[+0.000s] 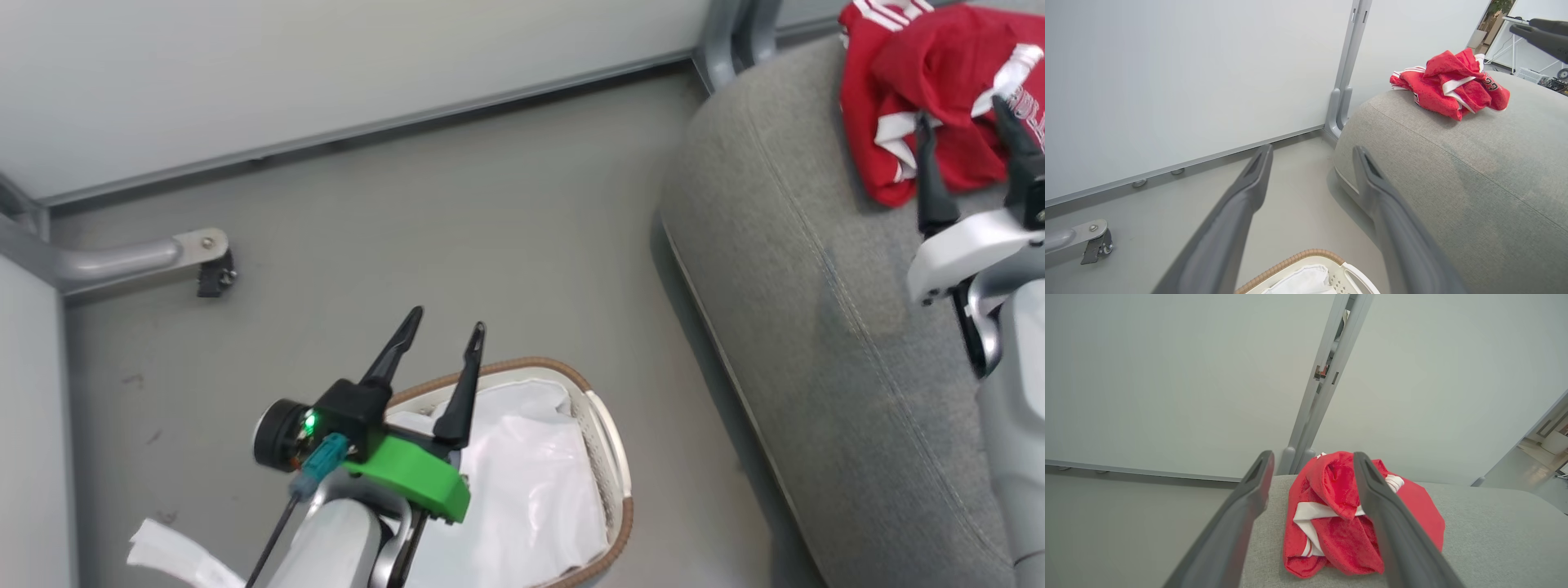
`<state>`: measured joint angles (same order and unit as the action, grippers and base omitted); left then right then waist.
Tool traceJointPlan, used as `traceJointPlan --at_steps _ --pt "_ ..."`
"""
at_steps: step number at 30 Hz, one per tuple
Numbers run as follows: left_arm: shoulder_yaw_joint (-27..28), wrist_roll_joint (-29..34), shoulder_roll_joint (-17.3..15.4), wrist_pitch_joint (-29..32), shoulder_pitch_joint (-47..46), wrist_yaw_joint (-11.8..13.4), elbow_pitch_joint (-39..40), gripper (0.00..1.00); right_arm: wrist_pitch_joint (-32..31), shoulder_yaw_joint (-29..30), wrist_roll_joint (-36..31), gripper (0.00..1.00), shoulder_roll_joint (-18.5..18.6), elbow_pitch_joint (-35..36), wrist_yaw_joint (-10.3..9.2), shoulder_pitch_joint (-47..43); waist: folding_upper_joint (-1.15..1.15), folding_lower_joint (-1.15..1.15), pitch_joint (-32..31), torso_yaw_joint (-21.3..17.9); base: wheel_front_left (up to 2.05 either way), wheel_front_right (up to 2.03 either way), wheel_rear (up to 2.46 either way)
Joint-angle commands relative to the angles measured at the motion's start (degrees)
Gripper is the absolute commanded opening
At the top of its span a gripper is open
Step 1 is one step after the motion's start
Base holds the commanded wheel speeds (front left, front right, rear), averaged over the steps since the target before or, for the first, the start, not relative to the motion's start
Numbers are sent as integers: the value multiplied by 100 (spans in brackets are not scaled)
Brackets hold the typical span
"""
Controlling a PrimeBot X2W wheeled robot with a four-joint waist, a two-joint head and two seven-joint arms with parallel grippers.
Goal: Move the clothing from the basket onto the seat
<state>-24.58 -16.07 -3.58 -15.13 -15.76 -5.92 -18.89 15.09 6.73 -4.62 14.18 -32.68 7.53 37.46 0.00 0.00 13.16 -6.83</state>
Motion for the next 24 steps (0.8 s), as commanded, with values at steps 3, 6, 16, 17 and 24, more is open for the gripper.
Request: traceJointPlan --at_steps 3,6,16,17,24 --pt "386 94 17 -2 328 96 113 100 10 2 46 100 -231 156 -8 -329 0 0 -603 643 0 0 0" --pt "804 69 37 -2 581 161 236 100 10 -52 82 100 -546 371 -8 -609 0 0 -736 776 0 0 0" --pt "1850 59 64 -2 1306 277 544 100 10 -126 418 100 -1101 963 -8 -1688 0 0 -1157 1012 0 0 0" --pt "1890 54 66 -2 1364 276 561 100 10 -179 536 100 -1111 981 -8 -1786 0 0 -1174 1015 0 0 0" --pt "2135 -53 65 -2 1737 342 743 100 10 -511 1058 100 -1117 1124 -8 -2413 0 0 -1283 999 0 0 0"
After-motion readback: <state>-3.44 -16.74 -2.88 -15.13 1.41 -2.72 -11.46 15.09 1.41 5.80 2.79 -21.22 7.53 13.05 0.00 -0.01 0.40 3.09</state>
